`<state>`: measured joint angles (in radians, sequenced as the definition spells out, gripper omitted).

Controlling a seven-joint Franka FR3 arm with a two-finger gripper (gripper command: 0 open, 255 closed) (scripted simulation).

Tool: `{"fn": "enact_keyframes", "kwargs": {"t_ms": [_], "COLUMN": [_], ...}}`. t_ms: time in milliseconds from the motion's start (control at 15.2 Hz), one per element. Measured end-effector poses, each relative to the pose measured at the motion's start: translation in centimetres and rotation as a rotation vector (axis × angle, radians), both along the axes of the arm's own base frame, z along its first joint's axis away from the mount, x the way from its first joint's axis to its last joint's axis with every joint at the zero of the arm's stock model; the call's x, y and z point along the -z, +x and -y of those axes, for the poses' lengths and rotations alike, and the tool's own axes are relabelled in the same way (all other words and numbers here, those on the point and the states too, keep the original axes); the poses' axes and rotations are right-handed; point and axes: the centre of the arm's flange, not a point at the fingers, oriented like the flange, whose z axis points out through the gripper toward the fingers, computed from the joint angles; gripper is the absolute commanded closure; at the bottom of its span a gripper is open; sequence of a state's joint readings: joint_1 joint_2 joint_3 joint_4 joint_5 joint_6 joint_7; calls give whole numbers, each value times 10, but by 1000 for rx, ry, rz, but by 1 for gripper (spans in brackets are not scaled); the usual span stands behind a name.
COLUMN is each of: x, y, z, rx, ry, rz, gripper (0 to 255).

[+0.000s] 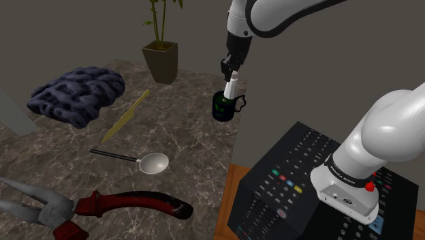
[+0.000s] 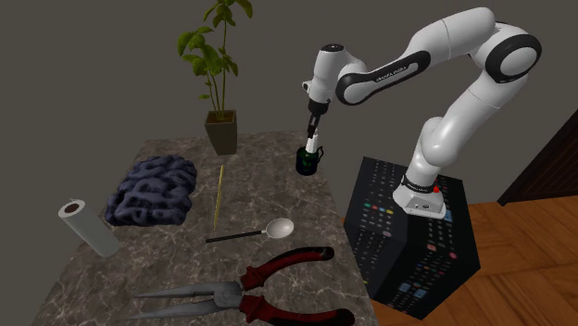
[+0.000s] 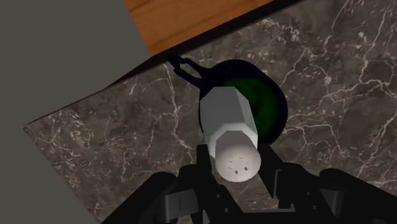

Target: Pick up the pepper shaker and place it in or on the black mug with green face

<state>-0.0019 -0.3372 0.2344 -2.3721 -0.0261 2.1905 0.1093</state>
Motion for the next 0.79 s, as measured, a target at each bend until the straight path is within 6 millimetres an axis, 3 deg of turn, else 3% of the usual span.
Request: {"fn": "enact_keyframes", "kwargs": {"t_ms": [396,792], "x": [2,-45], "y": [0,-8], "z": [1,-3], "rx": [1,1], "ry": [-1,-1], "rz": [-4,-3], "gripper": [0,0]}}
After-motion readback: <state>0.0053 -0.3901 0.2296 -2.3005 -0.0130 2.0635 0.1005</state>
